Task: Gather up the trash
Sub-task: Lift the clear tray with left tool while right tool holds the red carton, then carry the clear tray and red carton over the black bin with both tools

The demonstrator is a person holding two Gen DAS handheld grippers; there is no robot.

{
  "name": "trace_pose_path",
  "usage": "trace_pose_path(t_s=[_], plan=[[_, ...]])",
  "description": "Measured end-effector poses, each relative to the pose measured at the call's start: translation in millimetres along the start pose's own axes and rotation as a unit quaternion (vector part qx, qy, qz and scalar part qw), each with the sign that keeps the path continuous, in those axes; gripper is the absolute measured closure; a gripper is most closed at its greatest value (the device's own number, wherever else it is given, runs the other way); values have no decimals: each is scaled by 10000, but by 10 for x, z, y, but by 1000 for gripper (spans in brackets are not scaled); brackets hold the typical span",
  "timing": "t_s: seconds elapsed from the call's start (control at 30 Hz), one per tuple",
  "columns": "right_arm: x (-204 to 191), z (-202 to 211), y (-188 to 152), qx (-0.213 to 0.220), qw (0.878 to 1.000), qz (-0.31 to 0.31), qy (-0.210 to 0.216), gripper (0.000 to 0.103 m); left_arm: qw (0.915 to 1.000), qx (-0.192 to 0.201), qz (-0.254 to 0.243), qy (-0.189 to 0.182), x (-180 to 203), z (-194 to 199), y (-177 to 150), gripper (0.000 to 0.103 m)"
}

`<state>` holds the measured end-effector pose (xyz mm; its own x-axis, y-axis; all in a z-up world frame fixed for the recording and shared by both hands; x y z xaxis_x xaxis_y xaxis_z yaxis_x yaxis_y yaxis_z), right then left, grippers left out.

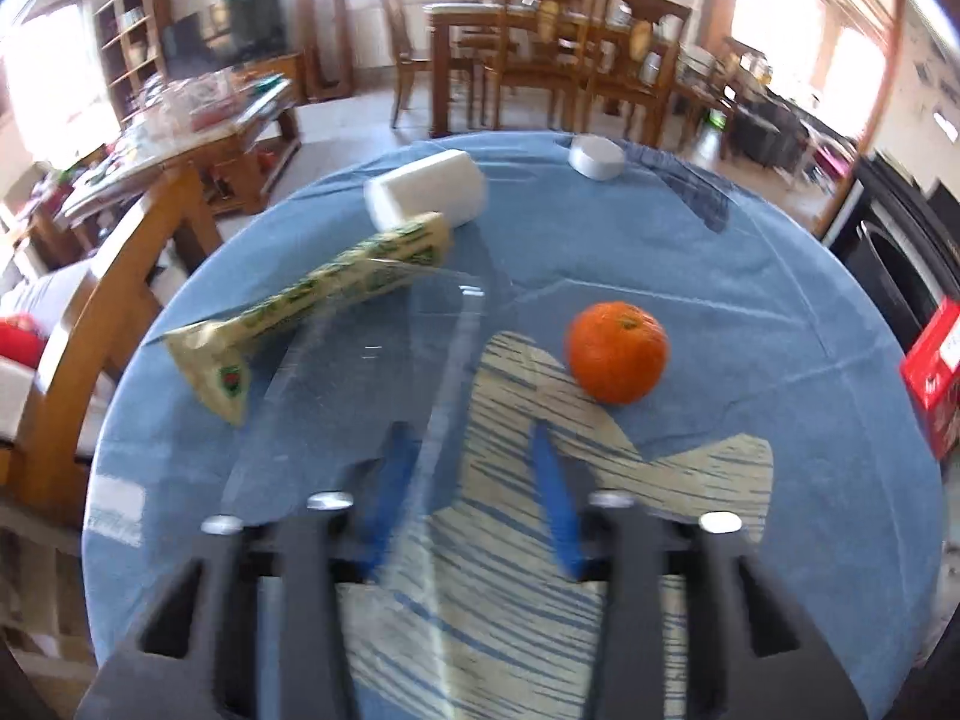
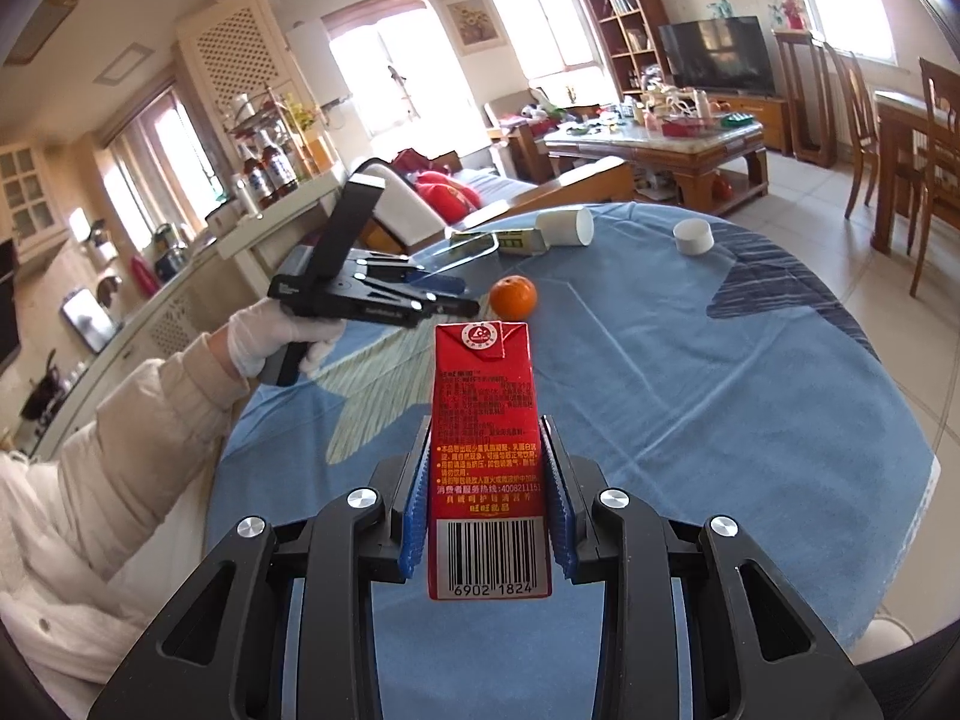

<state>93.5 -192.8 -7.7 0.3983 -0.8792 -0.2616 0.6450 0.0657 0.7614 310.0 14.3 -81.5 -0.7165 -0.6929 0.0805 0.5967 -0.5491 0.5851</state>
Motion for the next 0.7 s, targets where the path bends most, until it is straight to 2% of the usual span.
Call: trace_pose_path(t_s=[0.03,0.1,0.2,0.27,0.43,0.53,0.7], plan=[[-13,-5,-1,2,10000,-11,0,70,9999,7,140,2,-49,10,-9,97],[-22,1,-3,28,10000,-42,32,70,9994,98,315,-69,-96,53,-16,98],[-34,12,-7,92,9999,-98,63,70,9991,308,305,5,-50,182,-57,100],[-54,49,-21,165,9997,-137,66,71,9981,501,326,-134,50,323,-72,100],[-60,217,-50,390,9989,-267,53,70,9948,956,97,-326,575,685,-122,100],[-57,368,-105,522,9981,-323,12,70,9905,1237,81,-592,920,901,-178,100],[15,712,-233,733,9963,-425,-124,70,9842,1465,150,-979,1349,1039,-164,100]])
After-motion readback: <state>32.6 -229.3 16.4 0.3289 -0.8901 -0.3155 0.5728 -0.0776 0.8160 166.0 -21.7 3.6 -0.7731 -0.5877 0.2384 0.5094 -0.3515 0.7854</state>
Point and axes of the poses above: each gripper's, at about its wrist camera, not at the fingertips, and z roughly against the way its jaws point, x to its right, y to its top, the point moved 3 cm from there along -z, roughly the way its jaws point, and after that the axes turned 6 degrees about z, right-handed, at the moved point
